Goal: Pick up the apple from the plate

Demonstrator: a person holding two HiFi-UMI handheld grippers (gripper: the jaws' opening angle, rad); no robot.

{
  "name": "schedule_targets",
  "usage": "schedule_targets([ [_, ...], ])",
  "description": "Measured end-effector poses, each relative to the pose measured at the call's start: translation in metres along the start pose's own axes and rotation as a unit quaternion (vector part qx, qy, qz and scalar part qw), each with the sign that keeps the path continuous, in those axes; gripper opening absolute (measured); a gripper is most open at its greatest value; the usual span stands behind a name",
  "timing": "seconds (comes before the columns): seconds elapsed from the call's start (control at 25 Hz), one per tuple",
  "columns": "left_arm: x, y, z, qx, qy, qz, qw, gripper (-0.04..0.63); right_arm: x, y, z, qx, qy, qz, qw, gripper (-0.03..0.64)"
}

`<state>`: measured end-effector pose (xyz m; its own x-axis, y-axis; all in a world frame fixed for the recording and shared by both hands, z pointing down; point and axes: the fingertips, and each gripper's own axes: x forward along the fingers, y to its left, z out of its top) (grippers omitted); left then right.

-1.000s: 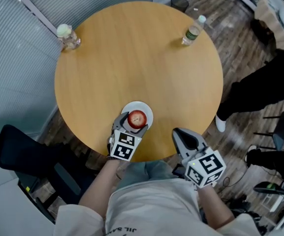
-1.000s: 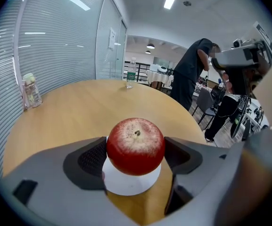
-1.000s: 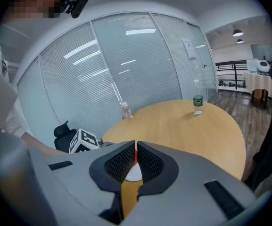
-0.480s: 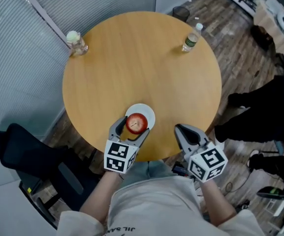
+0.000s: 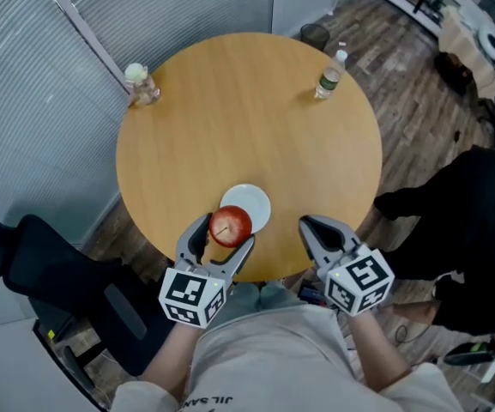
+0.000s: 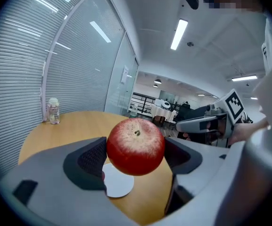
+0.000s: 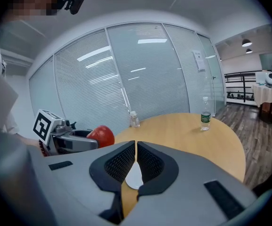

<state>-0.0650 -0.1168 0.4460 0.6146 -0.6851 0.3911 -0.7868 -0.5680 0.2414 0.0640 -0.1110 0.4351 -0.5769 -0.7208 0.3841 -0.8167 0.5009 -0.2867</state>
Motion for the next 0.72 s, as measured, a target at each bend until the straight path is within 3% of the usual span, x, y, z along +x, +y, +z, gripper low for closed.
schedule_targets([
  [0.4,-0.037,-0.020,0.033,-0.029,-0.061,-0.008,0.9976,0.383,-0.007,0.014,0.012,-0.015,-0.010,0.009,1.000,0.035],
  [0.72,-0.046,-0.028,0.051,-0.019,-0.083,-0.017,0.9962,0.383,-0.007,0.026,0.022,-0.032,-0.019,0.021,0.999,0.035],
])
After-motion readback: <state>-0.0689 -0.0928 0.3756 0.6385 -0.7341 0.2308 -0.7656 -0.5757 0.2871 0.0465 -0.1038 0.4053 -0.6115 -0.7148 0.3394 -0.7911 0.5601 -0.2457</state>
